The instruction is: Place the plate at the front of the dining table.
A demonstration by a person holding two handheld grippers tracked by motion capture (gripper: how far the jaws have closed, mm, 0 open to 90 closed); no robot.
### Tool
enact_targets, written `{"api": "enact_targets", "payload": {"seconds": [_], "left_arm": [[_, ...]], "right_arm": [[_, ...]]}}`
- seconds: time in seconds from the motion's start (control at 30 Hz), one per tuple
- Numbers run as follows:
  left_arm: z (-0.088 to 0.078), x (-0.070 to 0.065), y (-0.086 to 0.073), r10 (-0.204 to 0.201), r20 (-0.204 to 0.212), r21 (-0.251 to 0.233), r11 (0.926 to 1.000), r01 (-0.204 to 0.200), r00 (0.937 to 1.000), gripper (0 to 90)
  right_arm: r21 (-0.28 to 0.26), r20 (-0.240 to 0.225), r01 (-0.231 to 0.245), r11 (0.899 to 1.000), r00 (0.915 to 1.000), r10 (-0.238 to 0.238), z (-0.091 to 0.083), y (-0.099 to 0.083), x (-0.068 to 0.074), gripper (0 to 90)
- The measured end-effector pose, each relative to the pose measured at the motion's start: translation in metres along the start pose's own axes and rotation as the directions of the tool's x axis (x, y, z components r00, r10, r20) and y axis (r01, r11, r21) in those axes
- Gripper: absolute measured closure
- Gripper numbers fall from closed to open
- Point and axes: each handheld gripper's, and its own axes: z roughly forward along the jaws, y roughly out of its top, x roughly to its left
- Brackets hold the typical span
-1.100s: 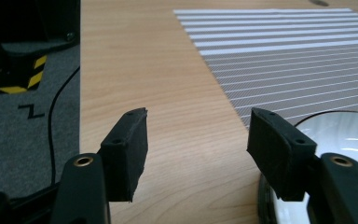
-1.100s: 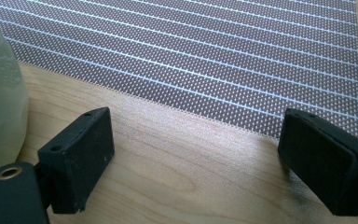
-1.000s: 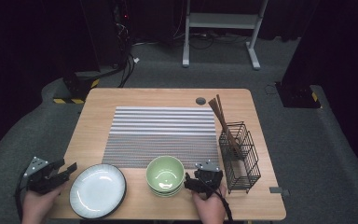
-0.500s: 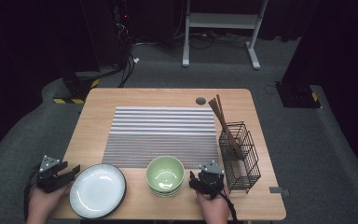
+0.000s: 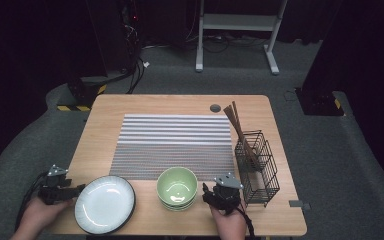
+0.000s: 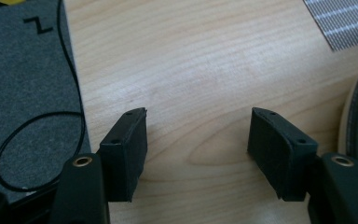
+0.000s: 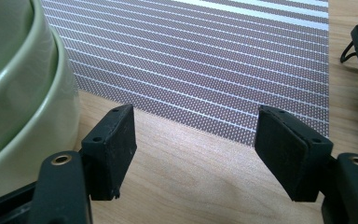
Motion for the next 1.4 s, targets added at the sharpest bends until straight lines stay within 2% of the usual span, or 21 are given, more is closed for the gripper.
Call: {"api": "enact_targets", "payload": {"seconds": [0.03, 0.07, 0.1, 0.17, 0.3, 0.43, 0.53, 0.57, 0.7, 0.83, 0.87, 0.97, 1.0, 1.07, 1.13, 1.2, 1.23, 1.27, 1.3, 1.37, 1.4], "left_arm": [[-0.001, 0.002, 0.001, 0.030, -0.001, 0.029, 0.9991, -0.030, 0.9996, 36.6], [0.000, -0.001, 0.001, 0.017, 0.002, 0.025, 0.9995, -0.017, 0.9998, 35.4], [0.000, 0.000, 0.002, 0.035, 0.004, 0.052, 0.9980, -0.035, 0.9994, 33.7], [0.002, -0.002, 0.004, 0.033, 0.004, 0.063, 0.9974, -0.034, 0.9994, 32.6], [0.004, -0.002, 0.010, 0.067, 0.010, 0.129, 0.9893, -0.068, 0.9977, 30.2], [0.006, 0.000, 0.017, 0.072, 0.006, 0.185, 0.9801, -0.072, 0.9974, 29.1], [0.010, 0.002, 0.022, 0.044, -0.019, 0.210, 0.9769, -0.039, 0.9989, 29.5], [0.009, 0.004, 0.025, 0.045, -0.013, 0.233, 0.9716, -0.041, 0.9989, 29.8], [0.007, 0.003, 0.033, 0.054, -0.024, 0.266, 0.9629, -0.045, 0.9983, 29.8], [0.003, 0.000, 0.041, 0.035, -0.026, 0.272, 0.9619, -0.027, 0.9990, 31.7], [-0.001, -0.003, 0.046, 0.040, -0.019, 0.295, 0.9548, -0.033, 0.9990, 32.4], [-0.004, -0.009, 0.052, 0.043, -0.025, 0.303, 0.9523, -0.033, 0.9988, 33.1], [-0.004, -0.012, 0.054, 0.022, -0.029, 0.294, 0.9556, -0.013, 0.9993, 33.6], [-0.006, -0.014, 0.059, 0.037, -0.019, 0.311, 0.9498, -0.029, 0.9991, 33.5], [-0.007, -0.018, 0.062, -0.001, -0.018, 0.310, 0.9508, 0.006, 0.9998, 33.3], [-0.008, -0.021, 0.063, 0.008, -0.012, 0.326, 0.9454, -0.003, 0.9999, 32.8], [-0.008, -0.023, 0.063, -0.002, -0.013, 0.322, 0.9467, 0.007, 0.9999, 32.6], [-0.010, -0.024, 0.064, 0.019, 0.000, 0.352, 0.9358, -0.018, 0.9998, 32.4], [-0.011, -0.026, 0.065, 0.030, 0.006, 0.362, 0.9316, -0.030, 0.9995, 32.0], [-0.011, -0.031, 0.064, 0.023, 0.005, 0.358, 0.9333, -0.023, 0.9997, 31.0], [-0.012, -0.033, 0.064, 0.023, 0.011, 0.367, 0.9298, -0.025, 0.9997, 30.8]], "right_arm": [[-0.001, -0.002, -0.002, 1.000, 1.0000, 0.002, -0.001, 0.000, 0.000, 30.1], [-0.003, -0.004, -0.003, 1.000, 1.0000, 0.003, -0.002, 0.000, 0.000, 30.7], [-0.006, -0.007, -0.005, 1.000, 1.0000, 0.005, -0.003, 0.001, 0.001, 31.4], [-0.012, -0.008, -0.006, 1.000, 0.9999, 0.006, -0.005, 0.001, 0.002, 33.2], [-0.035, -0.010, -0.002, 0.999, 0.9999, 0.002, -0.013, 0.005, 0.007, 37.5], [-0.063, -0.010, 0.003, 0.998, 0.9999, -0.004, -0.021, 0.009, 0.010, 41.2], [-0.080, -0.021, -0.002, 0.997, 0.9998, 0.000, -0.028, 0.013, 0.012, 43.4], [-0.083, -0.025, -0.003, 0.997, 0.9997, 0.001, -0.030, 0.014, 0.012, 43.5], [-0.108, -0.033, 0.001, 0.994, 0.9994, -0.004, -0.039, 0.022, 0.016, 44.8], [-0.126, -0.054, 0.007, 0.992, 0.9984, -0.014, -0.045, 0.031, 0.023, 45.3], [-0.130, -0.057, 0.010, 0.991, 0.9982, -0.018, -0.047, 0.034, 0.026, 48.2], [-0.148, -0.057, 0.034, 0.988, 0.9974, -0.043, -0.051, 0.042, 0.030, 47.7], [-0.150, -0.061, 0.030, 0.988, 0.9973, -0.040, -0.052, 0.044, 0.031, 47.9], [-0.158, -0.066, 0.034, 0.987, 0.9968, -0.045, -0.053, 0.048, 0.032, 47.8], [-0.161, -0.073, 0.036, 0.986, 0.9962, -0.049, -0.054, 0.052, 0.034, 47.6], [-0.168, -0.076, 0.045, 0.985, 0.9954, -0.058, -0.055, 0.055, 0.037, 47.2], [-0.170, -0.077, 0.048, 0.984, 0.9951, -0.062, -0.055, 0.057, 0.038, 47.3], [-0.173, -0.083, 0.050, 0.984, 0.9944, -0.066, -0.056, 0.058, 0.039, 47.3], [-0.175, -0.090, 0.044, 0.984, 0.9941, -0.061, -0.056, 0.060, 0.040, 47.2], [-0.182, -0.096, 0.045, 0.982, 0.9934, -0.063, -0.056, 0.063, 0.043, 46.5], [-0.181, -0.096, 0.046, 0.982, 0.9932, -0.065, -0.056, 0.064, 0.046, 46.2]]}}
